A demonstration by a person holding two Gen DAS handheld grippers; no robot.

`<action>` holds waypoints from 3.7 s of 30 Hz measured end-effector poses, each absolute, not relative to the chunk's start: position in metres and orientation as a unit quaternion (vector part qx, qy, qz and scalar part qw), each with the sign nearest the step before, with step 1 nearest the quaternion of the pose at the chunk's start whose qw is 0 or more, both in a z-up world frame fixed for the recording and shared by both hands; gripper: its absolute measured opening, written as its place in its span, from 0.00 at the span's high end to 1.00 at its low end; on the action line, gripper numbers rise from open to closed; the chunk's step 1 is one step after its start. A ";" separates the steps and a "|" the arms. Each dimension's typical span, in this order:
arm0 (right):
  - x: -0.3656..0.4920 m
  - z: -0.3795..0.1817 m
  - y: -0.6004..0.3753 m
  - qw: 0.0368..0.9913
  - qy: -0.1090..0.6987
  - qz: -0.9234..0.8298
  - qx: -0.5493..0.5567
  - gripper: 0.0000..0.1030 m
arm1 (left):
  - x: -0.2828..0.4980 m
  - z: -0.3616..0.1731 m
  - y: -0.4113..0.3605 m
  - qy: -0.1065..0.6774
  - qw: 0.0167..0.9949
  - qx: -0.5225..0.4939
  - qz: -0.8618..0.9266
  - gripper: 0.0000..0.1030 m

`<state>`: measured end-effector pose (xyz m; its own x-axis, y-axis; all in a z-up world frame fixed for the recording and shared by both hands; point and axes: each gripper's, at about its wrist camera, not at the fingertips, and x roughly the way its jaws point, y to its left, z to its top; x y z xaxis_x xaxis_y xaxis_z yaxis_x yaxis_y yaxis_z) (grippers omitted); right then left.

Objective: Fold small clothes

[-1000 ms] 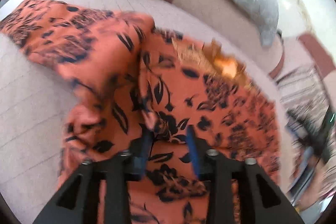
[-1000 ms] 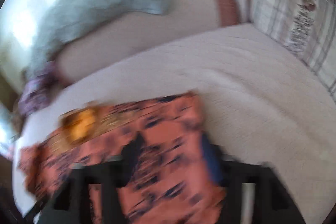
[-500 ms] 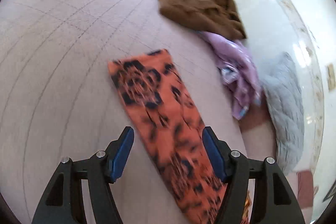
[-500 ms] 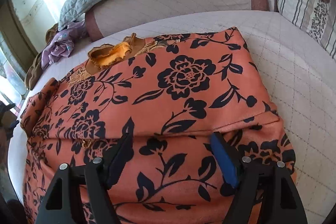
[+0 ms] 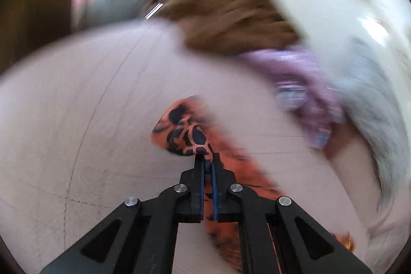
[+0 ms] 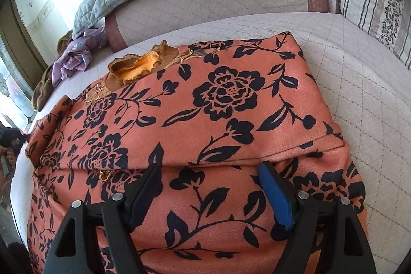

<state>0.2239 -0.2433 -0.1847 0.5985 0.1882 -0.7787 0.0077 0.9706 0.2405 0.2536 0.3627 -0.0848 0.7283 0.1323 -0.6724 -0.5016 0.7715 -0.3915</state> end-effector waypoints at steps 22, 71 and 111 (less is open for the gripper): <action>0.197 -0.154 -0.315 0.863 0.399 0.075 0.302 0.21 | 0.242 -0.053 -0.048 0.391 0.895 -0.075 -0.201 0.38; 0.128 -0.123 -0.326 0.844 0.424 0.080 0.318 0.21 | 0.125 -0.114 0.092 0.437 0.881 -0.175 -0.054 0.24; 0.297 -0.124 -0.316 0.867 0.453 0.033 0.205 0.11 | 0.200 -0.149 0.137 0.446 0.878 -0.172 -0.004 0.24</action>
<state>0.2972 -0.3162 -0.1240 0.5871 0.2431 -0.7721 0.1289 0.9136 0.3857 0.1996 0.1372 -0.1486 0.6017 -0.1601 -0.7825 -0.1469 0.9408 -0.3055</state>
